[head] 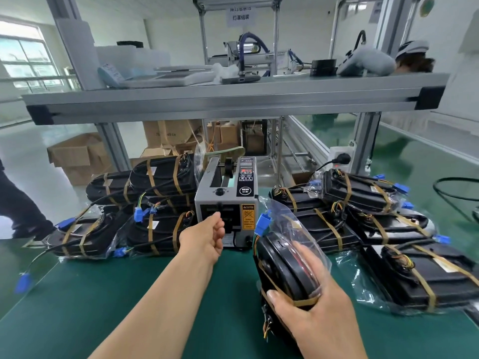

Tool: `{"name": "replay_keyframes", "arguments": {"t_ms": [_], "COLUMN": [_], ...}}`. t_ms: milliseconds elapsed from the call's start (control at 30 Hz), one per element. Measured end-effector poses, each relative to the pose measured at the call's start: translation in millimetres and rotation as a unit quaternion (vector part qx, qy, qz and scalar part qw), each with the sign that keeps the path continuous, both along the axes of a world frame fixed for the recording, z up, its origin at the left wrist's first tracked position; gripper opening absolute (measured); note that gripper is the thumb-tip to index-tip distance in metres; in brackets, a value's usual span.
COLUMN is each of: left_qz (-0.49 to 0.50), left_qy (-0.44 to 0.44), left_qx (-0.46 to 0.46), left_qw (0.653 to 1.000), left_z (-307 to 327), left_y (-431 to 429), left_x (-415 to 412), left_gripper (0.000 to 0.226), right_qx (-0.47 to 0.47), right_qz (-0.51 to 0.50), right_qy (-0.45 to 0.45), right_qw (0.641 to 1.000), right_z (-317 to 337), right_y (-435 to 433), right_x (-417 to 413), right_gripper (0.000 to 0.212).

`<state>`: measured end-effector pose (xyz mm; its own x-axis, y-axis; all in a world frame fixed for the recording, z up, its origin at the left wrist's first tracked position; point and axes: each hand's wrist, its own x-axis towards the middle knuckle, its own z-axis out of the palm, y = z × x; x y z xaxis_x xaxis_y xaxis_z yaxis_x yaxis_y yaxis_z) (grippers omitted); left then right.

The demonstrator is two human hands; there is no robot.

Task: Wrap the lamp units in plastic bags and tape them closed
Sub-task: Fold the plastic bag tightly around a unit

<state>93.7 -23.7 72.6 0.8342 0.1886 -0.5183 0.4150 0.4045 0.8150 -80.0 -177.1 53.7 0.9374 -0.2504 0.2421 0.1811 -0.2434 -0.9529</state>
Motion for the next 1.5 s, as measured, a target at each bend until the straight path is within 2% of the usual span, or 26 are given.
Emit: {"name": "replay_keyframes", "arguments": {"t_ms": [200,300,333,400,500,600,667,833,1000,1300,1500], "left_qz": [0.068,0.076,0.051,-0.068,-0.288,-0.361,-0.355,-0.363,-0.359,-0.337,-0.32], "left_qy": [-0.011,-0.065,-0.094,-0.161,-0.244,-0.278,-0.277,-0.274,-0.276,-0.29,-0.305], "left_qx": [-0.028,-0.016,-0.014,-0.013,0.026,0.091,0.135,0.192,0.208,0.24,0.263], "left_qw": [0.997,0.995,0.994,0.985,0.926,0.885,0.883,0.87,0.867,0.863,0.858], "left_z": [-1.4,3.8,8.9,25.6,57.8,76.5,78.8,75.8,73.2,68.6,65.6], "left_y": [-10.8,-10.0,-6.8,1.7,8.9,4.6,-1.2,-6.4,-9.6,-12.4,-12.9], "left_x": [8.8,-5.8,-15.4,-42.3,-83.8,-105.1,-107.9,-105.1,-101.6,-101.7,-103.1], "left_gripper": [0.021,0.022,0.022,0.021,0.019,0.017,0.015,0.021,0.012,0.02,0.026], "right_qx": [0.012,0.008,0.009,0.007,0.005,-0.006,-0.016,-0.024,-0.017,-0.023,-0.016], "right_qz": [0.01,0.012,0.015,0.016,0.01,0.0,-0.001,0.01,0.011,0.017,0.012], "right_qy": [0.004,-0.001,-0.003,-0.006,-0.012,-0.021,-0.024,-0.02,-0.019,-0.033,-0.036], "right_qw": [1.0,1.0,1.0,1.0,1.0,1.0,1.0,0.999,1.0,0.999,0.999], "right_z": [-0.2,-1.3,-2.2,-4.1,-8.5,-8.1,-7.0,-7.9,-8.7,-6.9,-5.4], "right_y": [-0.7,-1.1,-1.3,-0.9,-0.3,0.8,1.6,1.3,1.7,2.6,3.9], "right_x": [0.6,1.4,1.7,3.0,4.8,4.4,4.4,4.4,4.6,4.6,4.3], "right_gripper": [0.08,0.08,0.081,0.081,0.08,0.081,0.085,0.076,0.076,0.082,0.078]}}
